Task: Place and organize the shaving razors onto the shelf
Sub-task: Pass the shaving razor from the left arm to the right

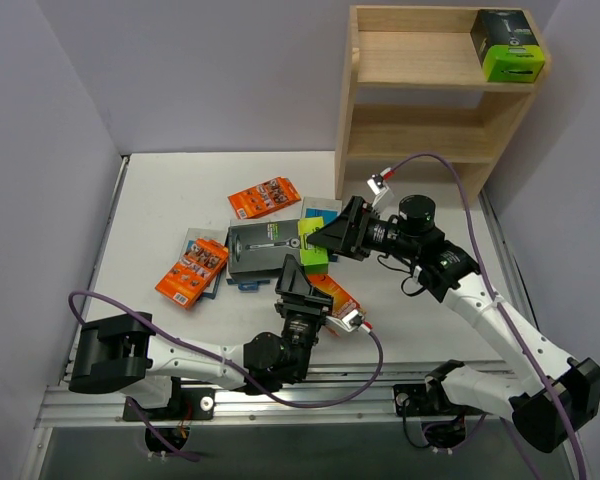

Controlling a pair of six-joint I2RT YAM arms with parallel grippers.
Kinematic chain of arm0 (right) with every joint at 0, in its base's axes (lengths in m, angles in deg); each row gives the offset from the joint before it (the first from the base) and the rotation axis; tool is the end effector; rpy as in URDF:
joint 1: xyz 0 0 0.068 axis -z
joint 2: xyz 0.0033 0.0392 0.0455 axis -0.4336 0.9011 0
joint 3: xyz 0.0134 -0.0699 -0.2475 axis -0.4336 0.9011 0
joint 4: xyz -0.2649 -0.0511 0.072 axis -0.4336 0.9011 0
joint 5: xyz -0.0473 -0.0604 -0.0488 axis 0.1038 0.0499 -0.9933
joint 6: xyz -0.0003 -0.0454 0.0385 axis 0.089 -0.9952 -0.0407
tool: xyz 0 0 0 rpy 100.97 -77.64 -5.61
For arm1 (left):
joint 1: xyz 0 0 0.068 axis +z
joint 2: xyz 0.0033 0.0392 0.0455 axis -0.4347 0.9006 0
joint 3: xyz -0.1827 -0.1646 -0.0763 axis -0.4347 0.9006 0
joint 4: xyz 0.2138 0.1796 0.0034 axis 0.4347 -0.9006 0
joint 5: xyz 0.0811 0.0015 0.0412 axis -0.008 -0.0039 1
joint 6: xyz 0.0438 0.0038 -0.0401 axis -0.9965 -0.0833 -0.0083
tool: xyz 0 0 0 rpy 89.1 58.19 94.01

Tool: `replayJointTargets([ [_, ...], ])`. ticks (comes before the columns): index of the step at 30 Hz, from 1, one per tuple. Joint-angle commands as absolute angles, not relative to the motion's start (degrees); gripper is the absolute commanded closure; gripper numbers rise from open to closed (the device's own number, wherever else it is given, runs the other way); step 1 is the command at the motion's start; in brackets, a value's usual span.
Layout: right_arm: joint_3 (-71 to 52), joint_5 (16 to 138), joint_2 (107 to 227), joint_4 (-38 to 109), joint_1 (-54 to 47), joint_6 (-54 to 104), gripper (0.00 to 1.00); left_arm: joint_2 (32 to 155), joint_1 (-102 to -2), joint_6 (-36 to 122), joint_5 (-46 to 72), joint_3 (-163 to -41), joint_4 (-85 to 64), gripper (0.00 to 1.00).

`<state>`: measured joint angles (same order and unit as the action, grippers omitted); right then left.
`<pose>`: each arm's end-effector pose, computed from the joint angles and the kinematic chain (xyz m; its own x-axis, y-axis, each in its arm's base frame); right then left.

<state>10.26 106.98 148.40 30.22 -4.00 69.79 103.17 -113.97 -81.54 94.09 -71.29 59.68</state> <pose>0.2330 0.1635 0.3574 -0.7431 0.2888 -0.6037 -0.5480 0.2550 0.7966 0.0513 -0.3060 0.2619 0.2370 0.9689 -0.0709 -0.1175 0.1010 0.9879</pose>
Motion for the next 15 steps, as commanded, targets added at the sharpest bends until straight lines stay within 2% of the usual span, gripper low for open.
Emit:
replayJointTargets([
  [1,12.0,110.41,146.79,22.22,-4.1,73.95,0.33,102.82,-114.36,-83.6,91.3,-74.65,77.41,0.98],
  [9,14.63,116.74,146.35,10.7,-4.1,80.64,0.36,101.32,-114.36,-82.54,90.95,-74.47,77.76,0.98],
  [15,15.69,117.45,146.08,8.41,-4.01,82.14,0.62,101.41,-114.27,-81.49,91.03,-73.68,77.76,0.98],
])
